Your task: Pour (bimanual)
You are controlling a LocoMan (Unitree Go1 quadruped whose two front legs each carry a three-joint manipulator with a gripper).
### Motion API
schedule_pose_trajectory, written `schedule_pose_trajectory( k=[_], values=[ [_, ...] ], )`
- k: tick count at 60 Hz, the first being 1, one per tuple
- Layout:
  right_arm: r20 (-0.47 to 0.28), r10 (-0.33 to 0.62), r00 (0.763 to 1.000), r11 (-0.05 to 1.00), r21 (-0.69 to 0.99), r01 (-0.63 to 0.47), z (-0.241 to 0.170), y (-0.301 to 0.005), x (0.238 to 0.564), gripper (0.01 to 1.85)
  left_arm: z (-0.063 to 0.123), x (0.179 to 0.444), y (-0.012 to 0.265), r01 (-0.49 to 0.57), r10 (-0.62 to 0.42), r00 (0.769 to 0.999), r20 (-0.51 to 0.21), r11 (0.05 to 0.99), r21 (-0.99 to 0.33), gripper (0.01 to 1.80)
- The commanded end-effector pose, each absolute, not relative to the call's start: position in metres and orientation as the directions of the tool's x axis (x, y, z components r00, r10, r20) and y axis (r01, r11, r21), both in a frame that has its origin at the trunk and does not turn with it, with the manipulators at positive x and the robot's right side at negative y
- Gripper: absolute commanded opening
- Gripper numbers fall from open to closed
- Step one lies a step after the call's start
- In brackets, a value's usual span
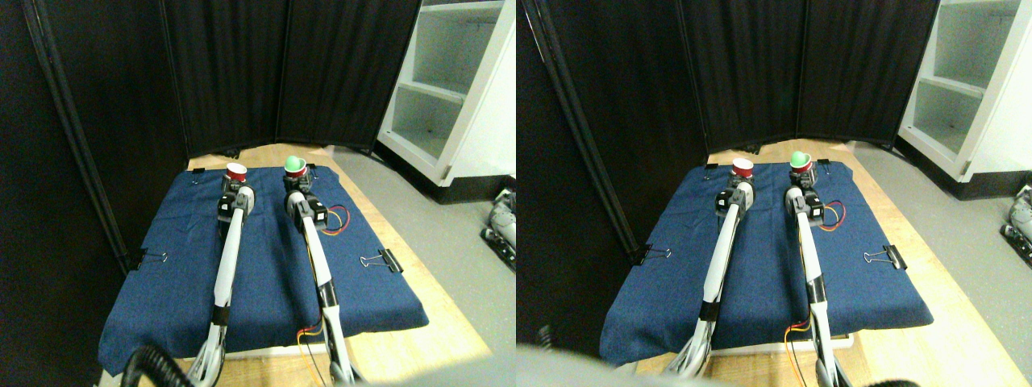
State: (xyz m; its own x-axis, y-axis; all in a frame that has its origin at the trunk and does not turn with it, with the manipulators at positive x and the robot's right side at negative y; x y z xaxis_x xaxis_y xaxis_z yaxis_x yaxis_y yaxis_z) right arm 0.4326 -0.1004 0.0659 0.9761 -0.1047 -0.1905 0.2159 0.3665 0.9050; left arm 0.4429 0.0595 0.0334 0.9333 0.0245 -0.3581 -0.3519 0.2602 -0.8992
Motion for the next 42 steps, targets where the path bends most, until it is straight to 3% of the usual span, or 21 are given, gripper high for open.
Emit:
schedule_pose_trajectory(
  k=[1,11,26,42],
  values=[
    [-0.145,-0.059,0.988,0.351,0.923,0.156,0.084,-0.091,0.436,0.33,0.04,0.443,0.056,-0.32,0.021,0.945,-0.325,0.243,-0.916,0.33],
    [-0.138,0.014,0.99,0.343,0.931,0.125,0.092,-0.085,0.442,0.33,0.04,0.439,0.057,-0.32,0.02,0.945,-0.326,0.249,-0.914,0.33],
    [-0.14,0.033,0.99,0.394,0.912,0.116,0.102,-0.073,0.441,0.33,0.041,0.434,0.053,-0.324,0.017,0.944,-0.33,0.249,-0.913,0.33],
    [-0.139,0.053,0.989,0.394,0.913,0.107,0.108,-0.066,0.439,0.33,0.053,0.433,0.043,-0.327,-0.02,0.94,-0.34,0.229,-0.917,0.33]
  ],
)
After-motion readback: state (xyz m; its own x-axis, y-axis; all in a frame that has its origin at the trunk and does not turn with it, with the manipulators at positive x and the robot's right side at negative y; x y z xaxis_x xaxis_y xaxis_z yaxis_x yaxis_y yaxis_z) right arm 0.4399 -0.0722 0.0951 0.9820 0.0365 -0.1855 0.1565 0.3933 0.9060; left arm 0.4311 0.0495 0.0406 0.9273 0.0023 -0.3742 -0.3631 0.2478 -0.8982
